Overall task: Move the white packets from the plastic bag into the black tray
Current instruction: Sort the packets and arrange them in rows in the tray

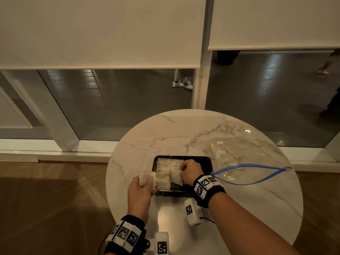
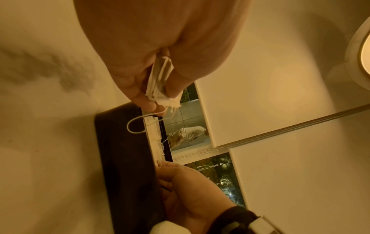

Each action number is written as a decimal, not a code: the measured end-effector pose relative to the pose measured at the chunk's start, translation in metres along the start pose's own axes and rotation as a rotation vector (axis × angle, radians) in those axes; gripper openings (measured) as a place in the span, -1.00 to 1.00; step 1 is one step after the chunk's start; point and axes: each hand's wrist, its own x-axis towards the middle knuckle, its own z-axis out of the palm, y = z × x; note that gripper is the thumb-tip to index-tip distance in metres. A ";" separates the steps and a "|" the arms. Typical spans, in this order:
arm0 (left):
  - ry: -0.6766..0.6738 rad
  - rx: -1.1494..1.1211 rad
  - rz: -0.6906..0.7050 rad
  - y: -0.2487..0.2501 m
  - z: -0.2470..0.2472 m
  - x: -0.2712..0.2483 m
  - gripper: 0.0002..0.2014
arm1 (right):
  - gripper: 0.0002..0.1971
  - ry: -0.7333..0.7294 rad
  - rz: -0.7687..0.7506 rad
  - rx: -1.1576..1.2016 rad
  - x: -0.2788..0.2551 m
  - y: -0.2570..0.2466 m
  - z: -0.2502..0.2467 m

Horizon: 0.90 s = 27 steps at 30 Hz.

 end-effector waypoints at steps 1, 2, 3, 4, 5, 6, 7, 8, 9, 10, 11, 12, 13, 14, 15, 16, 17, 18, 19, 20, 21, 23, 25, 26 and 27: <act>-0.004 0.004 0.003 0.000 0.000 0.000 -0.89 | -0.84 -0.005 0.003 0.001 0.001 0.000 0.000; -0.008 0.007 0.004 0.000 0.000 0.000 -0.89 | -0.82 -0.012 0.003 0.000 0.001 -0.001 0.000; -0.010 0.008 0.002 -0.001 -0.001 0.001 -0.89 | -0.81 -0.016 0.003 0.000 0.002 -0.001 0.000; -0.009 0.006 -0.003 -0.001 -0.001 0.001 -0.88 | -0.79 -0.017 0.002 0.000 0.002 -0.001 0.000; -0.007 0.001 -0.008 -0.001 -0.001 0.002 -0.88 | -0.77 -0.015 0.000 -0.003 0.003 -0.001 -0.001; -0.006 -0.002 -0.013 -0.002 -0.001 0.003 -0.88 | -0.74 -0.013 -0.001 -0.007 0.004 0.000 -0.001; -0.006 -0.004 -0.016 -0.002 -0.002 0.003 -0.88 | -0.71 -0.013 0.000 -0.015 0.005 0.000 -0.001; -0.006 -0.005 -0.018 -0.002 -0.002 0.003 -0.87 | -0.69 -0.014 -0.002 -0.023 0.006 0.000 -0.001; -0.007 -0.006 -0.020 -0.001 -0.002 0.002 -0.88 | -0.68 -0.018 -0.003 -0.029 0.007 0.000 0.000; -0.008 -0.006 -0.021 -0.001 -0.002 0.002 -0.88 | -0.68 -0.021 -0.005 -0.028 0.007 0.000 0.000; -0.010 -0.006 -0.021 0.000 -0.002 0.001 -0.88 | -0.69 -0.026 -0.006 -0.021 0.008 0.000 0.000; -0.013 -0.007 -0.021 0.002 -0.002 0.000 -0.88 | -0.71 -0.031 -0.010 -0.019 0.009 0.001 -0.001; -0.013 -0.009 -0.021 0.002 -0.002 0.000 -0.87 | -0.74 -0.034 -0.017 -0.022 0.010 0.001 -0.001; -0.012 -0.009 -0.022 0.003 -0.002 0.000 -0.86 | -0.75 -0.032 -0.019 -0.024 0.012 0.002 -0.003; -0.010 -0.008 -0.022 0.003 -0.002 0.000 -0.86 | -0.75 -0.026 -0.017 -0.021 0.013 0.003 -0.004; -0.008 -0.005 -0.022 0.003 -0.002 0.000 -0.87 | -0.74 -0.022 -0.013 -0.015 0.015 0.003 -0.006; -0.005 -0.004 -0.023 0.004 -0.003 0.000 -0.87 | -0.73 -0.027 -0.011 -0.016 0.015 0.003 -0.007; -0.002 -0.004 -0.025 0.004 -0.003 -0.001 -0.87 | -0.72 -0.039 -0.010 -0.025 0.016 0.003 -0.006; 0.000 -0.006 -0.028 0.004 -0.002 -0.001 -0.87 | -0.71 -0.051 -0.008 -0.035 0.015 0.002 -0.006; -0.001 -0.010 -0.030 0.005 -0.002 -0.002 -0.87 | -0.71 -0.057 -0.007 -0.041 0.016 0.002 -0.005; -0.004 -0.014 -0.032 0.006 -0.001 -0.002 -0.87 | -0.72 -0.056 -0.006 -0.042 0.016 0.002 -0.005; -0.006 -0.019 -0.033 0.007 0.000 -0.003 -0.88 | -0.75 -0.047 0.006 -0.033 0.016 0.002 -0.002; -0.008 -0.017 -0.029 0.009 0.001 -0.003 -0.88 | -0.77 -0.044 0.017 -0.028 0.018 0.002 -0.001; -0.006 -0.014 -0.028 0.009 0.000 -0.003 -0.88 | -0.77 -0.047 0.020 -0.027 0.018 0.001 0.000; -0.003 -0.013 -0.027 0.010 0.000 -0.003 -0.88 | -0.77 -0.049 0.017 -0.024 0.019 0.001 0.000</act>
